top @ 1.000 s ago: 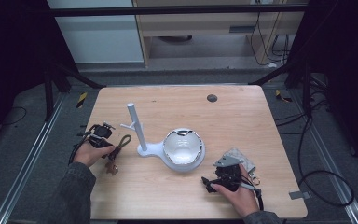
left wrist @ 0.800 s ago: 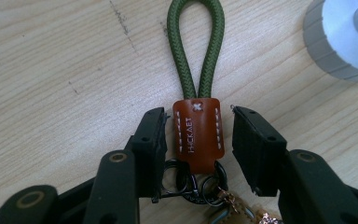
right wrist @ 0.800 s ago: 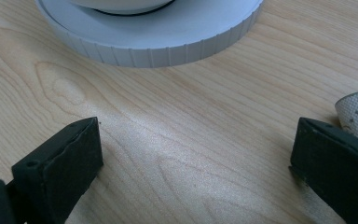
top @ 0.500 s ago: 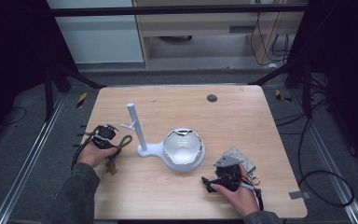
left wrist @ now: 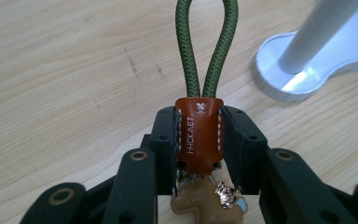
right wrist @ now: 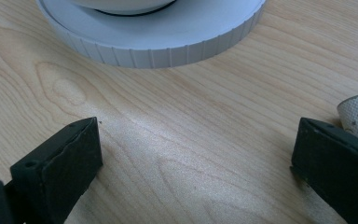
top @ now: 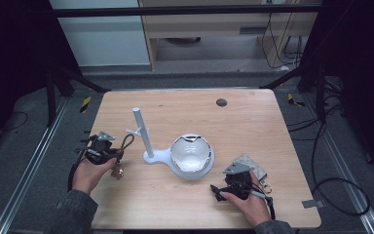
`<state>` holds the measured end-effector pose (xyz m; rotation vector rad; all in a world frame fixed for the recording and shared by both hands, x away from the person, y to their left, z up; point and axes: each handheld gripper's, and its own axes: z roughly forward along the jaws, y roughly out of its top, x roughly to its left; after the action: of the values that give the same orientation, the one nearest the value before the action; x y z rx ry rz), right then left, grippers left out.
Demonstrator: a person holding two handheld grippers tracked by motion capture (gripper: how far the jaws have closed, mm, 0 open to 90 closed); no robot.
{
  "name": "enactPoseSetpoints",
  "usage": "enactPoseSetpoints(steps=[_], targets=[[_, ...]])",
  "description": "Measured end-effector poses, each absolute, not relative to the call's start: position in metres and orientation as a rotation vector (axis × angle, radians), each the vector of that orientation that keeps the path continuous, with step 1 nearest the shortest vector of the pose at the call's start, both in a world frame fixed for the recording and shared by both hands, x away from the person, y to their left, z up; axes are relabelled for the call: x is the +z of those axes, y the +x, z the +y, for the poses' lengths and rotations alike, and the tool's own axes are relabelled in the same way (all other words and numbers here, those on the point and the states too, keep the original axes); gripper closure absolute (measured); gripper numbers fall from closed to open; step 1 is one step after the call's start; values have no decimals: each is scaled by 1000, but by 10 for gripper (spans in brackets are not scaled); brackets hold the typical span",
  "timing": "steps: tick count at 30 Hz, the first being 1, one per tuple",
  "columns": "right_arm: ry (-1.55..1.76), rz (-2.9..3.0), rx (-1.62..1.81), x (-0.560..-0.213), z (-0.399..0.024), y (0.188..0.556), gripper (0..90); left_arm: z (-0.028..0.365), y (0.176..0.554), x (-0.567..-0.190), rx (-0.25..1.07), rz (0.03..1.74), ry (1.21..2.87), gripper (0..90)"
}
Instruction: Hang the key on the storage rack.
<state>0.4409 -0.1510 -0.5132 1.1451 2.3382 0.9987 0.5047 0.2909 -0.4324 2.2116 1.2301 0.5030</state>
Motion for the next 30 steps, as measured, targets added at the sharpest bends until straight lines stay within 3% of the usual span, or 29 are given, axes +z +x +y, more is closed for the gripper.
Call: enactPoseSetpoints(steps=[13, 22, 30], targets=[[1137, 2353, 999, -513, -151, 444, 2, 292, 483, -431, 570, 1162, 2058, 663], [1136, 2351, 998, -513, -151, 445, 3, 287, 441, -410, 681, 1108, 1955, 664], [1130, 2351, 995, -513, -151, 445, 3, 277, 417, -402, 692, 1023, 1900, 664]])
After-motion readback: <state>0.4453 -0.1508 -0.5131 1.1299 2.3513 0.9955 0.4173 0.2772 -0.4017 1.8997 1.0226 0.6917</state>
